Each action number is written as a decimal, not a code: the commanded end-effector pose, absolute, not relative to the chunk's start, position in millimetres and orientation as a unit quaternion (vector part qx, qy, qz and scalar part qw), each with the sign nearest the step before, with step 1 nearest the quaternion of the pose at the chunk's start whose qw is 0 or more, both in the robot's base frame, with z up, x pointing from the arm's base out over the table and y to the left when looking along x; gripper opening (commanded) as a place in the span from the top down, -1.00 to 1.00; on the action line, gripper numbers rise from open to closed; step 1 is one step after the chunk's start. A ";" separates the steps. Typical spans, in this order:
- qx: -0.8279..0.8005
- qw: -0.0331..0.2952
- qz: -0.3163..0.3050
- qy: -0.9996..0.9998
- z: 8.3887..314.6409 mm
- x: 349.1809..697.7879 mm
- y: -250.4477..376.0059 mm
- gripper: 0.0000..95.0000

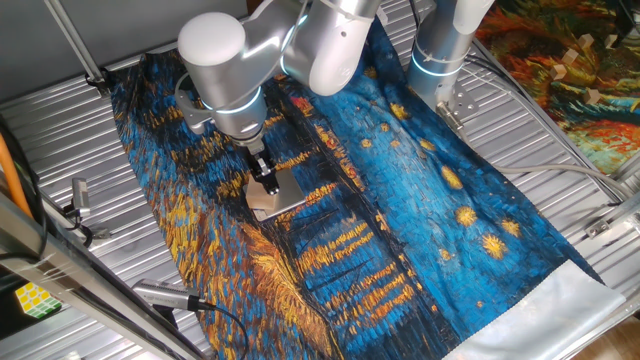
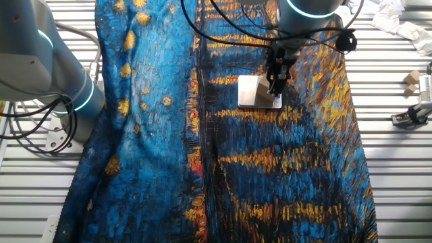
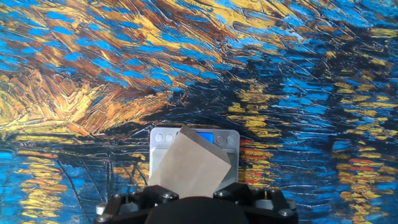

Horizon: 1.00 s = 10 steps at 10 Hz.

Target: Place the block on the scale

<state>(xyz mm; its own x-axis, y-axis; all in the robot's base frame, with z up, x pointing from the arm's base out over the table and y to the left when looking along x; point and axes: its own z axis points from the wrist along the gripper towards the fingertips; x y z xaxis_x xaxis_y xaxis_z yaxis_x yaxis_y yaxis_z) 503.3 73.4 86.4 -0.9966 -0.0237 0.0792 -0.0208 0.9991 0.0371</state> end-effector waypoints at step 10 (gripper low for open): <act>0.000 0.035 -0.017 -0.999 133.5 563.7 61.9 1.00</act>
<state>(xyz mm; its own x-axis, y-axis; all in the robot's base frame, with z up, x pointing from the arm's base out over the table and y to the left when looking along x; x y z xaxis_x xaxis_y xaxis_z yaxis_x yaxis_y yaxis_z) 563.5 62.1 134.8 -0.9972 -0.0020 0.0746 0.0007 0.9994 0.0355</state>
